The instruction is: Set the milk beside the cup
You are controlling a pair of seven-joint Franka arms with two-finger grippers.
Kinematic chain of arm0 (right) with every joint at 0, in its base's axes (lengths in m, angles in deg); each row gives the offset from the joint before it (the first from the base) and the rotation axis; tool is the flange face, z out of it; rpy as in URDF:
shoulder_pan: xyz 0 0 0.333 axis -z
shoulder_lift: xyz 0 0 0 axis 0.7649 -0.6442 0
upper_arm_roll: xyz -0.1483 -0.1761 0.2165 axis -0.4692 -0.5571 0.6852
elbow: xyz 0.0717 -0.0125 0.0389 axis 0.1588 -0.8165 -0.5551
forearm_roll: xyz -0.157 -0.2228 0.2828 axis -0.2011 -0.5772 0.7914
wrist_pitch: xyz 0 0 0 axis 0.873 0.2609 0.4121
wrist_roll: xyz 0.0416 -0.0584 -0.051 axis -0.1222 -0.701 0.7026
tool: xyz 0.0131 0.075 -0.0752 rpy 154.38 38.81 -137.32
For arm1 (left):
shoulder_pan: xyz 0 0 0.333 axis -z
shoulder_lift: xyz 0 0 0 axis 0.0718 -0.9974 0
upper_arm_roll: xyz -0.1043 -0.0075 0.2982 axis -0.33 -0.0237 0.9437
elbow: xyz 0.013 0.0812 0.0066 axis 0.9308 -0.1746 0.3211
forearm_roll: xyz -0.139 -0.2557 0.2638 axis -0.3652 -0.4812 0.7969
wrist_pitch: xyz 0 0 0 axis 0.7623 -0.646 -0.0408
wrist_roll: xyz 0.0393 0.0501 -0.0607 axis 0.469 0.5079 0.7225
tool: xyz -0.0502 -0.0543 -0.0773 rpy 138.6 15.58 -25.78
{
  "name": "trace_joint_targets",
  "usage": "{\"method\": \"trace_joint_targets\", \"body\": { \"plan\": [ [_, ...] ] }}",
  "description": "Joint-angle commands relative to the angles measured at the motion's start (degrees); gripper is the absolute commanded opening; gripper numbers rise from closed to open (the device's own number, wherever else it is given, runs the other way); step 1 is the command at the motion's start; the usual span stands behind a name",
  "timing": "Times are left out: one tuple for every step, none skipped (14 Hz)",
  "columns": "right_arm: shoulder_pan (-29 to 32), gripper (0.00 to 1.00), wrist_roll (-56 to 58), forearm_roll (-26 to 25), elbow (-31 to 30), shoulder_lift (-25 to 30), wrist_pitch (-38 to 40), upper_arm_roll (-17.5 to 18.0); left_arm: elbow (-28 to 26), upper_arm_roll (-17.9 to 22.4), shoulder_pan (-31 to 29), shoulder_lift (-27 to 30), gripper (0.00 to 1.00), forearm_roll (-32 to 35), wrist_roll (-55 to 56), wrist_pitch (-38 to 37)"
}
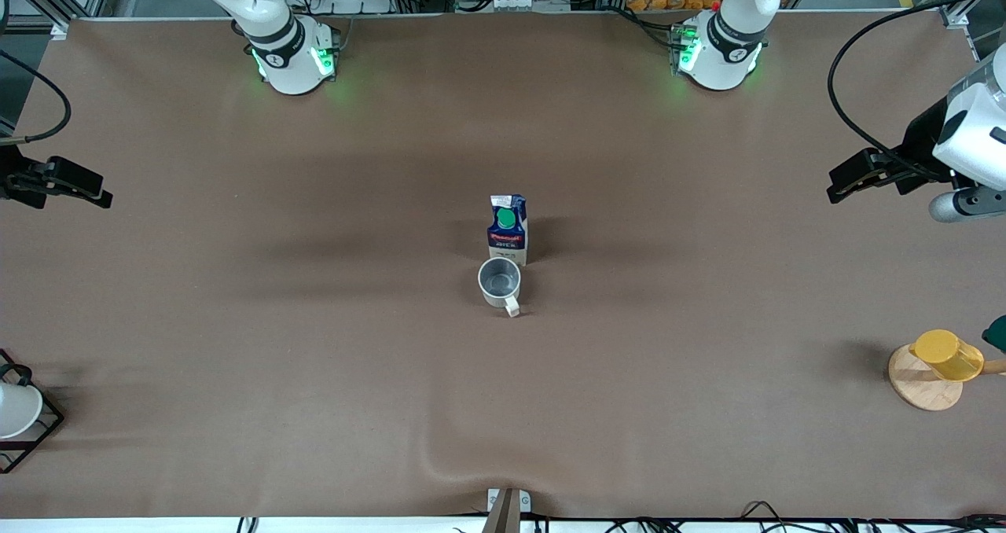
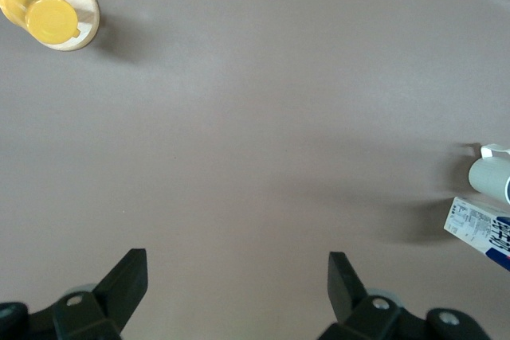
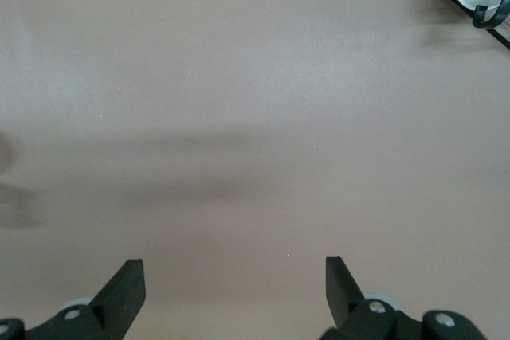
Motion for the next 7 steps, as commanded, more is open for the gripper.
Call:
{"method": "trace_joint_targets", "body": {
  "plan": [
    [0.38,1.00,0.25,0.94,-2.15,2.05,-0.46,0.38,-0.25,-0.22,-0.33,1.36,1.00,1.41,-1.56,-0.69],
    [0.47,1.00,0.25,0.94,-2.06,1.96,-0.46,0.38,0.01,-0.22,-0.33,1.44,1.00,1.33,-1.56,-0.95],
    [0.47,1.00,0.25,0.94,-2.15,1.96,-0.37,0.38,0.01,-0.30,-0.33,1.53,1.00,1.41,-1.56,-1.48],
    [0.47,1.00,0.25,1.03,-2.15,1.96,-0.37,0.38,0.01,-0.31,-0.42,1.71,1.00,1.41,-1.74,-1.92],
    [0.47,1.00,0.16,0.94,-2.15,1.96,-0.28,0.38,0.01,-0.31,-0.42,1.80,1.00,1.33,-2.00,-2.36],
    [0.38,1.00,0.16,0.94,-2.06,1.96,-0.28,0.38,0.01,-0.31,-0.59,1.88,1.00,0.72,-2.26,-2.97],
    [0.38,1.00,0.16,0.94,-2.06,1.96,-0.37,0.38,0.01,-0.31,-0.59,2.23,1.00,0.89,-2.18,-3.15]
  ]
}}
